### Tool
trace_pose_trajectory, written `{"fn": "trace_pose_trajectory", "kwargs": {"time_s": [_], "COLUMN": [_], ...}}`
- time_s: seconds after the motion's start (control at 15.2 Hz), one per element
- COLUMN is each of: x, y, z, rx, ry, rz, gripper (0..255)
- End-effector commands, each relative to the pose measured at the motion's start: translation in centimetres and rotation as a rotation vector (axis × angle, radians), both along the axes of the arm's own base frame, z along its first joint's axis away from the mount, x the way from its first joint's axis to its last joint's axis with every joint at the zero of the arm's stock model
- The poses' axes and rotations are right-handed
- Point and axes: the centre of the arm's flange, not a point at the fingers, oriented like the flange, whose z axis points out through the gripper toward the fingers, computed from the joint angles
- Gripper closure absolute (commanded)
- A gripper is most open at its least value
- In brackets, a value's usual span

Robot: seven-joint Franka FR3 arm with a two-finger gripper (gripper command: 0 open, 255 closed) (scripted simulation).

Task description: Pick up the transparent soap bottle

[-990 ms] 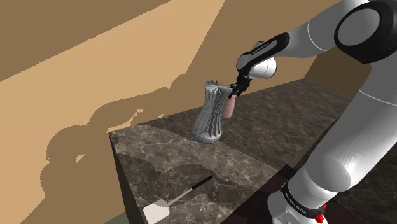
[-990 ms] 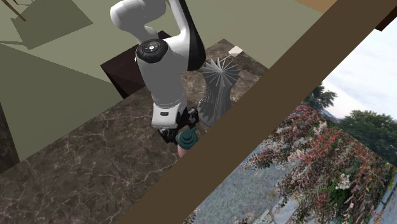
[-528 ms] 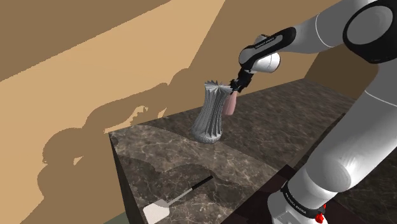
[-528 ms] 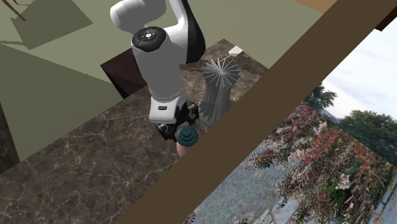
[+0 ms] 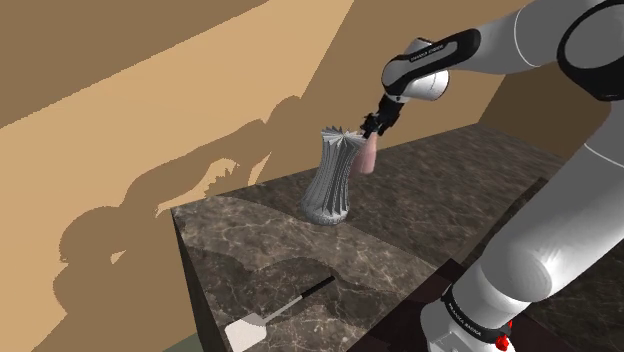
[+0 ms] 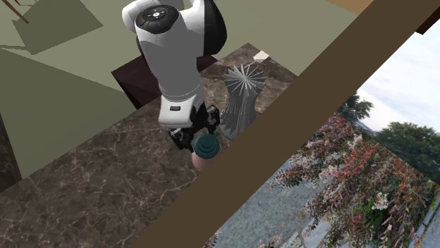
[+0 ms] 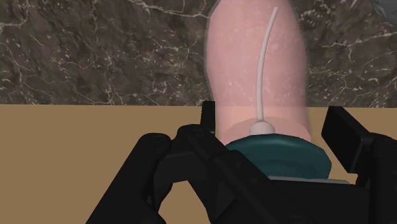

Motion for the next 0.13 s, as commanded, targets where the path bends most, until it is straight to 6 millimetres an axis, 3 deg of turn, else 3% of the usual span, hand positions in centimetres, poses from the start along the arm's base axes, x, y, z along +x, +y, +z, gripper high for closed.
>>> {"fn": "trace_pose_trajectory", "kwargs": {"time_s": [0.0, 0.07], "x": [-0.06, -0.05], "y": [0.02, 0.02], "z": [0.64, 0.64], "rx": [0.0, 0.0], "ry": [0.0, 0.0], "rz": [0.0, 0.0], "gripper": [255, 255]}}
